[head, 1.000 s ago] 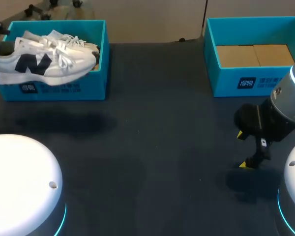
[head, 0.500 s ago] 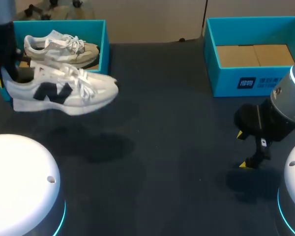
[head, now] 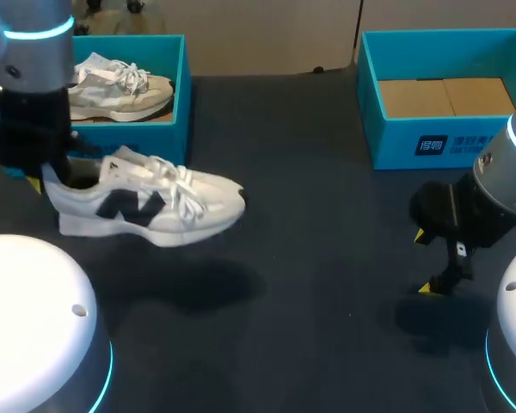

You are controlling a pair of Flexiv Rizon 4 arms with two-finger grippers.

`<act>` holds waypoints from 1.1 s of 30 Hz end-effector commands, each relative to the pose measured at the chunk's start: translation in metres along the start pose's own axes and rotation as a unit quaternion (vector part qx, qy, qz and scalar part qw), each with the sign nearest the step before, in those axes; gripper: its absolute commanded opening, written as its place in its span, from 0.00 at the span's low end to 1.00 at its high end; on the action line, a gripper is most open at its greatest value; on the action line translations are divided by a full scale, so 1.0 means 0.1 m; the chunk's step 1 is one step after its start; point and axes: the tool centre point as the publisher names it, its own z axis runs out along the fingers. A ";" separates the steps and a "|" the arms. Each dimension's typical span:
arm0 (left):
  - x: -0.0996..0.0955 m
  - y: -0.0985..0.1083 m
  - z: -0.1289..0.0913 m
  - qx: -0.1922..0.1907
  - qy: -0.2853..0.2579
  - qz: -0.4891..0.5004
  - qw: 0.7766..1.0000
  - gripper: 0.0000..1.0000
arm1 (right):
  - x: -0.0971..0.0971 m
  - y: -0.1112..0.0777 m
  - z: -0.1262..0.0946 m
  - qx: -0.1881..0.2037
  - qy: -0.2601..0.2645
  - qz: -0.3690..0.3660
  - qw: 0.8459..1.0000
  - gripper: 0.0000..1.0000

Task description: Take the shoe out of the shoebox, open the shoe tongue, remove and reinsert the insole, then place the shoe into the shoebox

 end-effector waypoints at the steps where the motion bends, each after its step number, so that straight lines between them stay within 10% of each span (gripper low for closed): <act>1: -0.16 -0.11 0.03 -0.020 0.005 0.000 1.000 0.00 | 0.01 0.00 0.02 0.001 -0.001 0.000 1.000 1.00; 22: -0.34 -0.22 0.09 -0.010 0.011 -0.008 1.000 0.00 | 0.01 0.00 0.02 0.001 -0.001 0.000 1.000 1.00; 33: -0.91 -0.39 0.33 0.001 0.014 0.007 1.000 0.00 | 0.01 0.00 0.02 0.001 -0.001 0.000 1.000 1.00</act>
